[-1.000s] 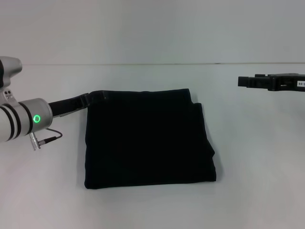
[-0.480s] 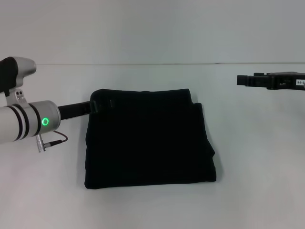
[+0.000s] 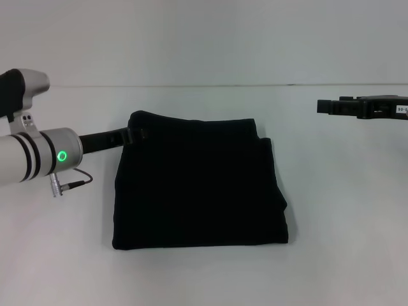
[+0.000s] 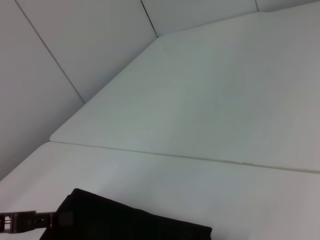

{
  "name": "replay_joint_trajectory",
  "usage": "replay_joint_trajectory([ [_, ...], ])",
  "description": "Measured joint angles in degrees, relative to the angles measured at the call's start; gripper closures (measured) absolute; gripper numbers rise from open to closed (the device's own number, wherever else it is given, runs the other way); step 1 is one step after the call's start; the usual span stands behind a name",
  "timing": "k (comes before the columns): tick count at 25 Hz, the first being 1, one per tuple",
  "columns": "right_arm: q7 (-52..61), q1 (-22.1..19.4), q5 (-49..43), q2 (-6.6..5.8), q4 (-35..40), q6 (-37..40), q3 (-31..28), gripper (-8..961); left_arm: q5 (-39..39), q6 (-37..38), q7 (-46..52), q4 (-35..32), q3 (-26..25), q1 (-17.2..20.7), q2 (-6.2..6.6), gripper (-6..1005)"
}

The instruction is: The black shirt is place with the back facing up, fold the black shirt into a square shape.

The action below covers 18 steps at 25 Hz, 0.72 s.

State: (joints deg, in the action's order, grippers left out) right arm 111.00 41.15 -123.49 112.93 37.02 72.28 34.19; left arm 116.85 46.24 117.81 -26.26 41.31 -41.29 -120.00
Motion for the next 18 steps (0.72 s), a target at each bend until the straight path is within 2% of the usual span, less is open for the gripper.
replay_joint_trajectory([
  [10, -0.46, 0.19, 0.0, 0.31, -0.05, -0.04, 0.27, 162, 0.36, -0.22, 0.02, 0.43, 0.22, -1.96, 0.39, 848],
  [15, -0.52, 0.31, 0.0, 0.47, -0.02, -0.54, 0.43, 162, 0.24, -0.49, 0.01, 0.13, 0.45, -2.14, 0.44, 910],
  [18, -0.6, 0.5, 0.0, 0.52, -0.01, -0.59, 0.46, 162, 0.22, -0.52, -0.1, -0.5, 0.29, -1.84, 0.48, 865],
])
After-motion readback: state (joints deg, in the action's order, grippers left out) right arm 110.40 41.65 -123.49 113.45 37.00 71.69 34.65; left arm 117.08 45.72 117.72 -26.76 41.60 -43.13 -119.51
